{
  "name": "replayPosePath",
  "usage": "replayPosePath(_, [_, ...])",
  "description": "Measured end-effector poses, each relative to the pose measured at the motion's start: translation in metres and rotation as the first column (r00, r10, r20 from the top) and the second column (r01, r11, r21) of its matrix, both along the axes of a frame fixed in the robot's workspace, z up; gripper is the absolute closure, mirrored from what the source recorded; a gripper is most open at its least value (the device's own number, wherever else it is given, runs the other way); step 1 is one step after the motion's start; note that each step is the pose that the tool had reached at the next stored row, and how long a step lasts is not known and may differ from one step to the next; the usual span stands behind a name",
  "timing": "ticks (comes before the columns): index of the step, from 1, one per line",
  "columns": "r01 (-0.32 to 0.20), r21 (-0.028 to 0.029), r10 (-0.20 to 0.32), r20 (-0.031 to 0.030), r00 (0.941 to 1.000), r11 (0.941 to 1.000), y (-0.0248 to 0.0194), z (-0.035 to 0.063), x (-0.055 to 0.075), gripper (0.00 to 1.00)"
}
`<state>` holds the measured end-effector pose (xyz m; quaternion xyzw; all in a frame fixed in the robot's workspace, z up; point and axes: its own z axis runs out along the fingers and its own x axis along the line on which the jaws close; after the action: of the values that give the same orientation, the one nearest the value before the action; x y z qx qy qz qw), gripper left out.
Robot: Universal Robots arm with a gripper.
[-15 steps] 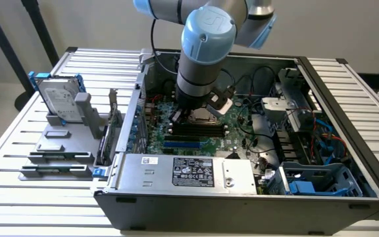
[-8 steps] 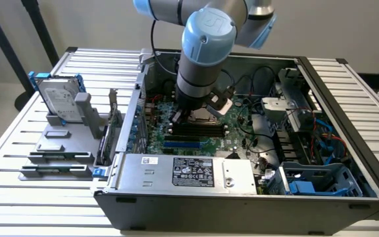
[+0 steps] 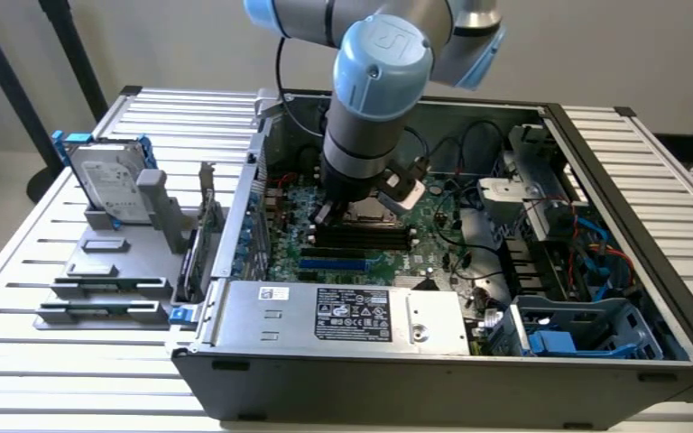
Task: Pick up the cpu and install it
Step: 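Install the first cpu locking lever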
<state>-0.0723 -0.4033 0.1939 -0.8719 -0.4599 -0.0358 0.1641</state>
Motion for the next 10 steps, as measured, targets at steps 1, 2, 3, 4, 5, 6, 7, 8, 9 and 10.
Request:
replayPosePath(1, [0.0, -0.0003, 0.0, -0.0015, 1.0, 1.0, 0.0, 0.001, 0.0, 0.89])
replayPosePath(2, [0.0, 0.0, 0.0, -0.0027, 1.0, 1.0, 0.0002, 0.0029, 0.0, 0.89])
replayPosePath(3, [0.0, -0.0008, 0.0, -0.005, 1.0, 1.0, 0.0002, 0.0057, 0.0, 0.89])
replayPosePath(4, [0.0, -0.0013, 0.0, -0.0069, 1.0, 1.0, 0.0008, 0.0084, 0.0, 0.89])
replayPosePath(5, [0.0, -0.0012, 0.0, -0.0078, 1.0, 1.0, 0.0021, 0.0098, 0.0, 0.89])
replayPosePath(6, [-0.002, -0.0015, 0.002, -0.0096, 1.0, 1.0, 0.0036, 0.0107, 0.0, 0.89])
replayPosePath(7, [-0.003, -0.0015, 0.003, -0.0114, 0.9999, 1.0, 0.0052, 0.0113, 0.0, 0.89])
replayPosePath(8, [-0.005, -0.0015, 0.005, -0.0133, 0.9999, 1.0, 0.0072, 0.0117, 0.0, 0.89])
replayPosePath(9, [-0.007, -0.0014, 0.007, -0.0149, 0.9999, 1.0, 0.0093, 0.0118, 0.0, 0.89])
replayPosePath(10, [-0.01, -0.0015, 0.01, -0.016, 0.9998, 1.0, 0.0113, 0.0119, 0.0, 0.89])
